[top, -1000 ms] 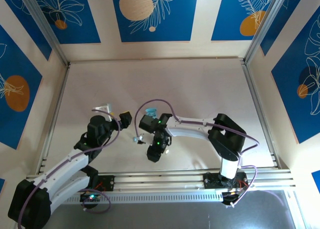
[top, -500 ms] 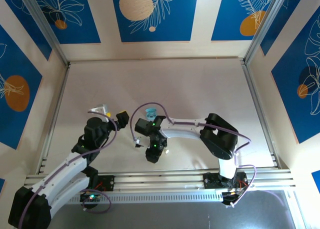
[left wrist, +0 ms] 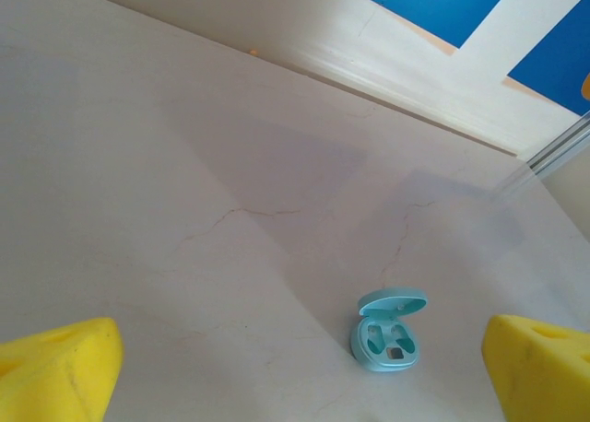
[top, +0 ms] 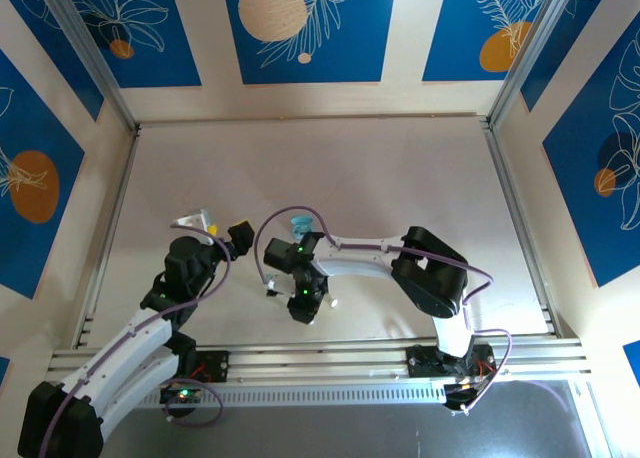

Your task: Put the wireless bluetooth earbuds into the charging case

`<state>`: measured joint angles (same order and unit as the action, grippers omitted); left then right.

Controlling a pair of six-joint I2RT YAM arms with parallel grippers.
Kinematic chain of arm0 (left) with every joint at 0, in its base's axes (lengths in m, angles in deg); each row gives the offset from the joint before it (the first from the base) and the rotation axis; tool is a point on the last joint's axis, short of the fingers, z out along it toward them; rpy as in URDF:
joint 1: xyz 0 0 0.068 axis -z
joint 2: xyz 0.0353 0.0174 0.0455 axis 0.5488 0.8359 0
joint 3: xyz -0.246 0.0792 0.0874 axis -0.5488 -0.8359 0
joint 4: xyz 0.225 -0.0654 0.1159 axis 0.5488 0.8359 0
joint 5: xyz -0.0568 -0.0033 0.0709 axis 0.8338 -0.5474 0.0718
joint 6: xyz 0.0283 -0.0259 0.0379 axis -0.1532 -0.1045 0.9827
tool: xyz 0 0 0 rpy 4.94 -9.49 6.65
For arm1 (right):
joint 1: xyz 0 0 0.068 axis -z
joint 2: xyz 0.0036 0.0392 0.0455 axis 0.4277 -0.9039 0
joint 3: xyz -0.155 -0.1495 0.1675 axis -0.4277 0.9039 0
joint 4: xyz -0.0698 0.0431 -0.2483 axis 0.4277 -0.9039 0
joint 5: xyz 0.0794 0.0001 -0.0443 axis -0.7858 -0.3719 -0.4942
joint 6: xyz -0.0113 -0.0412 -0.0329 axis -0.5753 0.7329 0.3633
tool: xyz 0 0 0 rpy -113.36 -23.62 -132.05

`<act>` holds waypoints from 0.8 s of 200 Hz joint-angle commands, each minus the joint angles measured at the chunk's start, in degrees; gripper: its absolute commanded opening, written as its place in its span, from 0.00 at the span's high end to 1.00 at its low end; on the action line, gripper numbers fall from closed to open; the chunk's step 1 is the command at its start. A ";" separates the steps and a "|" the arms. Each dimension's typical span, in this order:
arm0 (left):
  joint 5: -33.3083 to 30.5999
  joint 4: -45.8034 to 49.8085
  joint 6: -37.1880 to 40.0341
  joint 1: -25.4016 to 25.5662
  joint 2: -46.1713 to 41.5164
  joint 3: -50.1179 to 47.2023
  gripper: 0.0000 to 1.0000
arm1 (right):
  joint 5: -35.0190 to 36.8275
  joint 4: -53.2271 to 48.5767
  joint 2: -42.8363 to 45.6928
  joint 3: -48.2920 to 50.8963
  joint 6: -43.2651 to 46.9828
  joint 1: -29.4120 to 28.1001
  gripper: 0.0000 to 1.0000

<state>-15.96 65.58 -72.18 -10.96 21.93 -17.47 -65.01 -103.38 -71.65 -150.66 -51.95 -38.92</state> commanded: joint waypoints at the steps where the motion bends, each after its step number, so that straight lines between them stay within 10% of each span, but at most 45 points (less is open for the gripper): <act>1: 0.15 0.44 -0.59 -0.87 -0.64 -0.52 0.00 | 0.45 -1.97 -1.66 -1.27 0.85 -0.72 0.69; 160: 1.52 0.00 -1.21 -1.70 -0.56 -0.70 0.00 | 0.94 -2.41 -3.58 -1.89 -0.14 -0.79 0.77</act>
<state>-15.72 65.58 -72.70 -11.81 21.93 -17.62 -63.32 -104.51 -74.06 -151.51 -51.81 -39.21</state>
